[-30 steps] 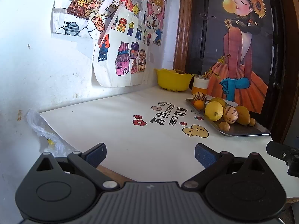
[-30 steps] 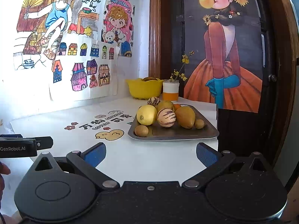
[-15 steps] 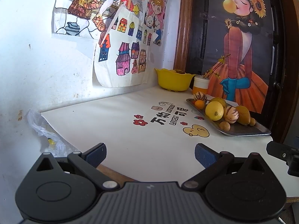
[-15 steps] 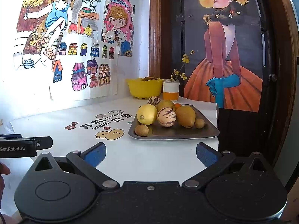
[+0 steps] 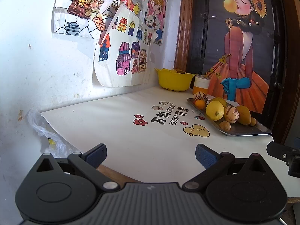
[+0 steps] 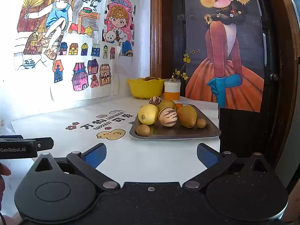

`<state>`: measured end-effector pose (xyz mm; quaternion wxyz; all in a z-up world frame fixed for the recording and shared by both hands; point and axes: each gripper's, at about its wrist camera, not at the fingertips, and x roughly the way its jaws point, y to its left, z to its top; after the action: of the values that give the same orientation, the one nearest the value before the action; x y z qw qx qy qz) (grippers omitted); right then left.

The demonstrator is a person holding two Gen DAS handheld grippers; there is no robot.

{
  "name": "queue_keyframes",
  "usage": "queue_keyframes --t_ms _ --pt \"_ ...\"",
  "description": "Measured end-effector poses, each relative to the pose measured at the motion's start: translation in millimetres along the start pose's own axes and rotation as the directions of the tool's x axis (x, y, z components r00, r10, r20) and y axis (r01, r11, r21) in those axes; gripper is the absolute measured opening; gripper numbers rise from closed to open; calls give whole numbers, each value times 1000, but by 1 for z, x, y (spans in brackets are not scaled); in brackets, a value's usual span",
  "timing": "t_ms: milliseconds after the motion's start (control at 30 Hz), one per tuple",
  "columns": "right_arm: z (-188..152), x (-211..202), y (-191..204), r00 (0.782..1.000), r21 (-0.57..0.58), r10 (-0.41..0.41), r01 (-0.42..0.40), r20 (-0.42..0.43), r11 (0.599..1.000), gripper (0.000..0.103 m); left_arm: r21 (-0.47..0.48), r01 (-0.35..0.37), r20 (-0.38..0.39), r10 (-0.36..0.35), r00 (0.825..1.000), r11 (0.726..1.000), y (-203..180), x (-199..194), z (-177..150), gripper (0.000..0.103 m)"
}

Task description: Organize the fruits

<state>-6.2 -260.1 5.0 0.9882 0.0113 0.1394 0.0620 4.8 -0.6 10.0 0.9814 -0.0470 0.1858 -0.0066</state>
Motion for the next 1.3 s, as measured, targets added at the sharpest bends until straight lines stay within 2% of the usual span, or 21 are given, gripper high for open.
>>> queue_keyframes --t_ms 800,1067,1300 --pt "-1 1 2 1000 -3 8 -8 -6 1000 102 2 6 -2 -6 1000 1000 0 -1 -3 103" --pt "-1 1 3 1000 -3 7 -7 -7 1000 102 -29 39 -33 -40 999 999 1 0 -3 103" --pt "-1 1 3 1000 -3 7 -7 -7 1000 102 -22 25 -42 -26 999 999 0 0 -3 103"
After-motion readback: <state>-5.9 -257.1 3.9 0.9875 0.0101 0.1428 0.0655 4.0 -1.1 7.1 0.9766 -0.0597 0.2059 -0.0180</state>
